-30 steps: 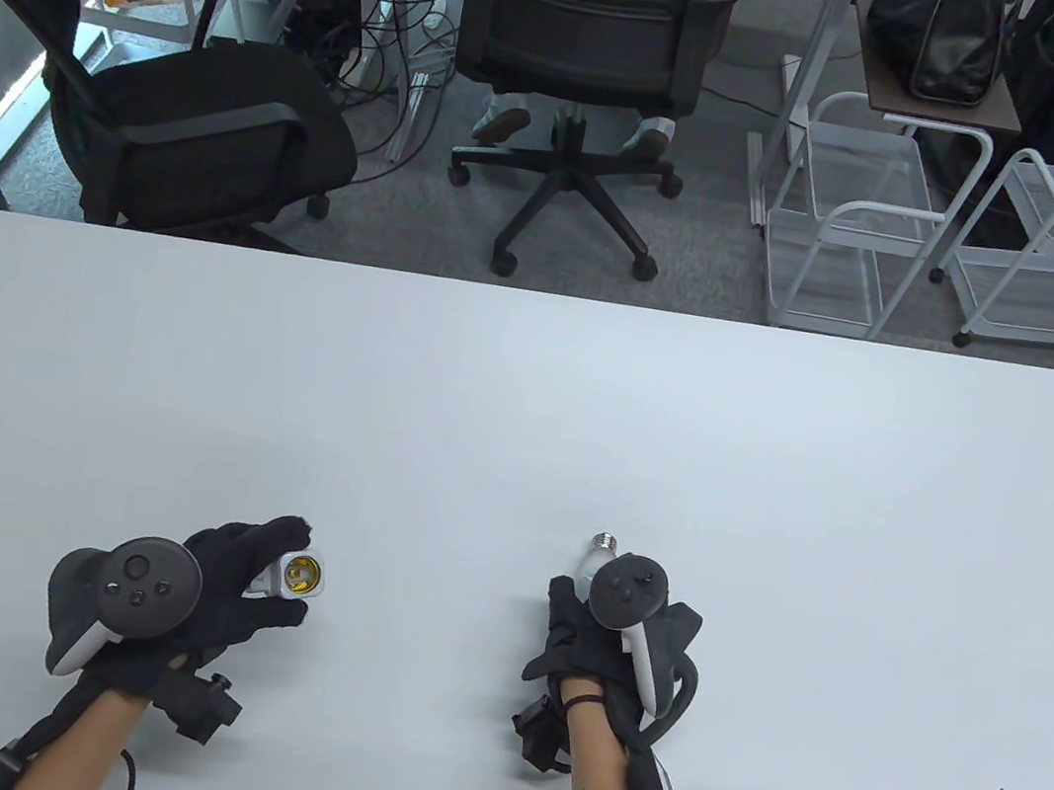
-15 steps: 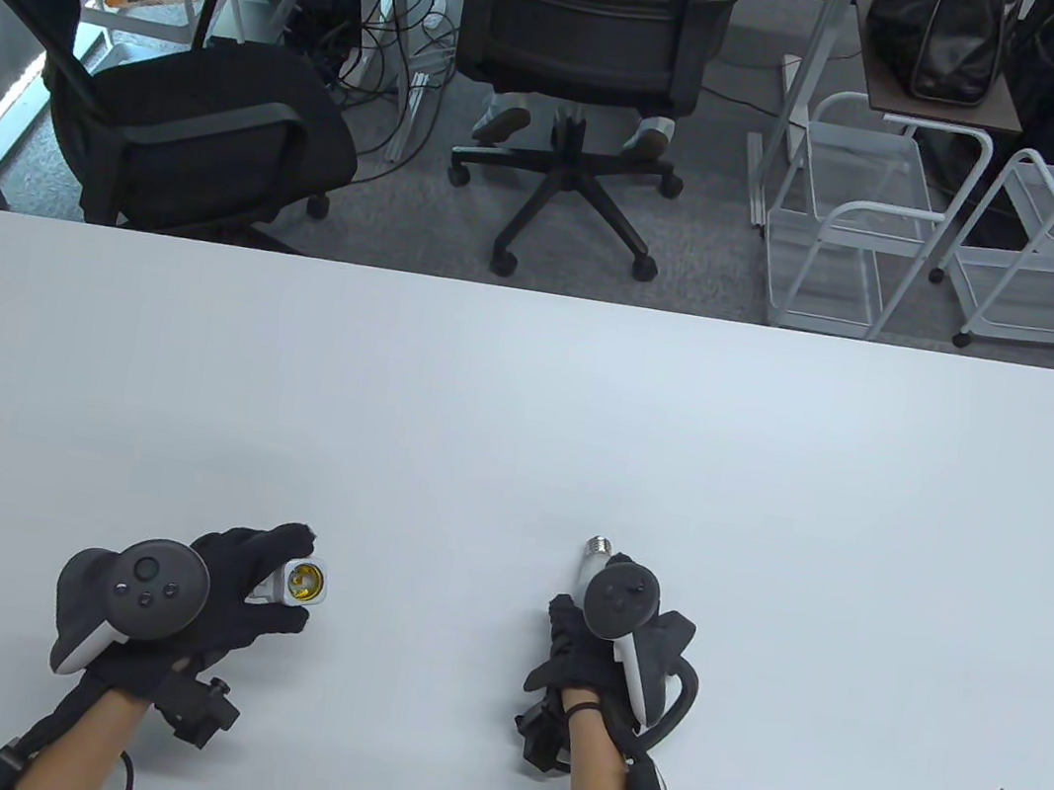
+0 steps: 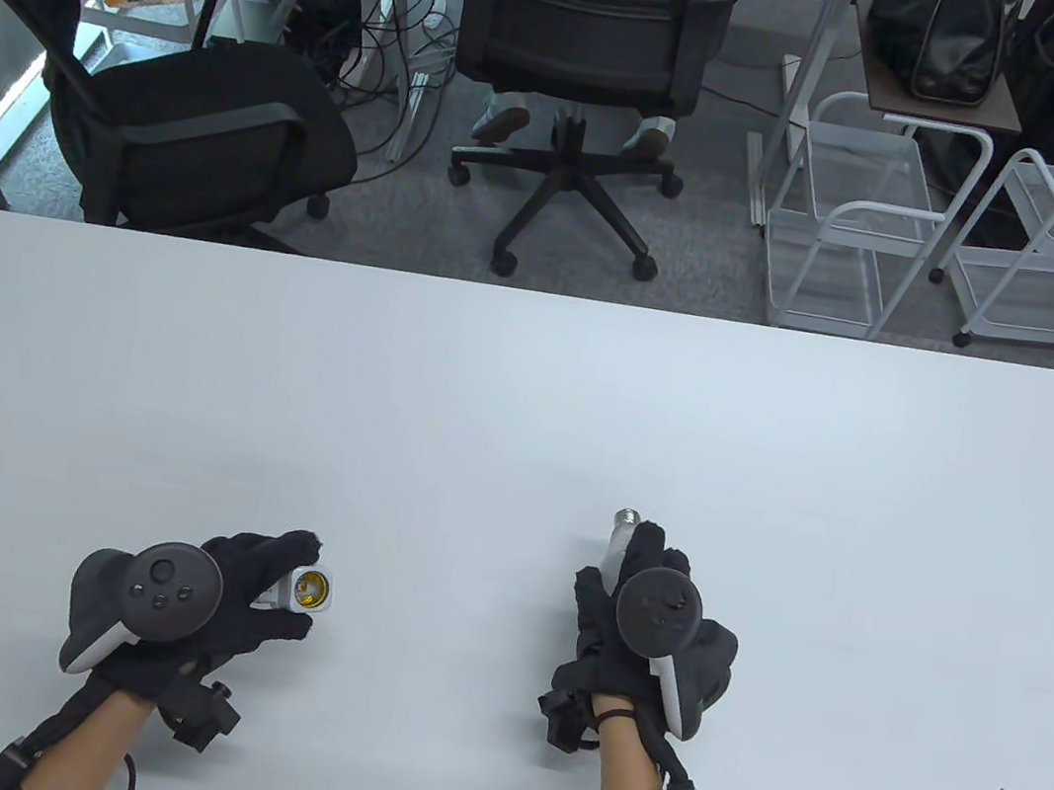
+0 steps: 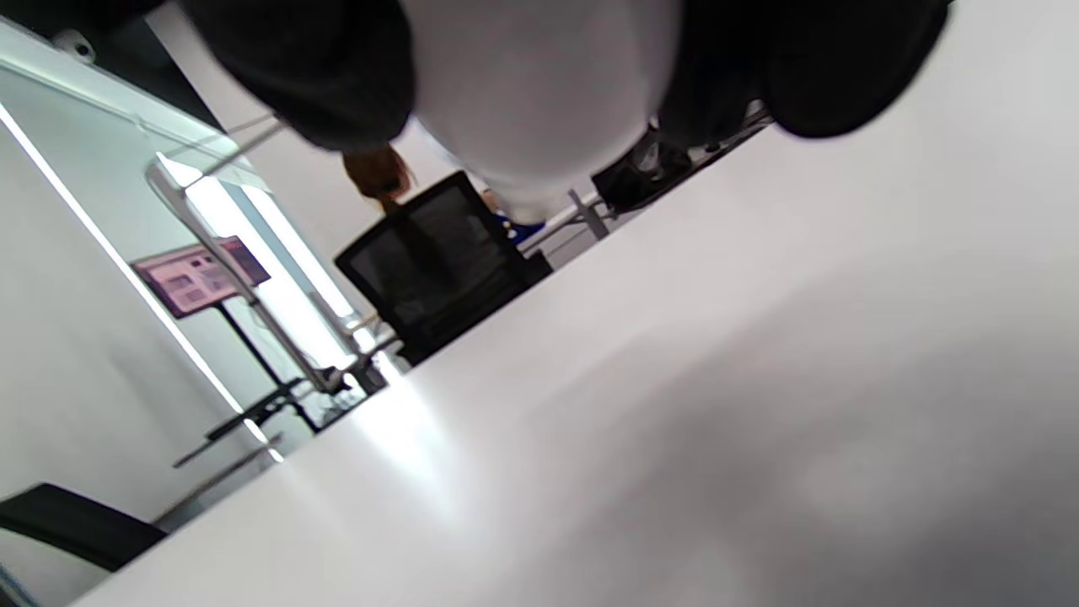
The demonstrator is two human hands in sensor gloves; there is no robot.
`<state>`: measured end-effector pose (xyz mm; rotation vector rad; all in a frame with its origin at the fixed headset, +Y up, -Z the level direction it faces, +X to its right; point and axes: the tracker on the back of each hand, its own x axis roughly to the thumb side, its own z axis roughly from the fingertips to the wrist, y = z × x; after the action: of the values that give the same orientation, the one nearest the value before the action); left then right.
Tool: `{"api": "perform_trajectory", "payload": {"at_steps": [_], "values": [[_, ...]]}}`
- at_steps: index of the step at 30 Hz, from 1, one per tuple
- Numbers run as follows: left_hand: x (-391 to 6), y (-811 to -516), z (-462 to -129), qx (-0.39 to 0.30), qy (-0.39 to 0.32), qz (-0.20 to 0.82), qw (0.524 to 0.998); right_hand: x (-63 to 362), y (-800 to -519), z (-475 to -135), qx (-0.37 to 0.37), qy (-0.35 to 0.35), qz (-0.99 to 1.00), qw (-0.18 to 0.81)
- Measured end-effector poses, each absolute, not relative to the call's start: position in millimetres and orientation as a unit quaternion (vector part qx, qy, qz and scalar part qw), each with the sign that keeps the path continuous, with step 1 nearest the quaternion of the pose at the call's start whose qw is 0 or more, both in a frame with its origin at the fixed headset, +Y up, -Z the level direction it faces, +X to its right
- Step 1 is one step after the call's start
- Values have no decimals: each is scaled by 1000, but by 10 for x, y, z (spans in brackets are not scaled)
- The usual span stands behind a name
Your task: Screw light bulb into light bulb socket (Screw with right hand)
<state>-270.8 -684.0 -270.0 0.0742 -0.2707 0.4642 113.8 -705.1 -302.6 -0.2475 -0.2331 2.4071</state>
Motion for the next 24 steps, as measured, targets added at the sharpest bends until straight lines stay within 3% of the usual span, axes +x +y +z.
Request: {"api": "perform_trajectory", "payload": {"at_steps": [4,11,18,24], "values": [[-2690,-6871,-2702,34,-132,212,968,1095,-7044,-2925,-35,-115,890,441],[-2649,-6906,-2702,29,-133,178,975,856,-6993,-2879,117,-52,800,586],[-2574,-6916,-2697,29,-139,162,977,496,-6967,-2795,242,61,750,613],[-2539,-6865,-2666,44,-149,146,977,263,-7005,-2732,284,120,721,621]]}}
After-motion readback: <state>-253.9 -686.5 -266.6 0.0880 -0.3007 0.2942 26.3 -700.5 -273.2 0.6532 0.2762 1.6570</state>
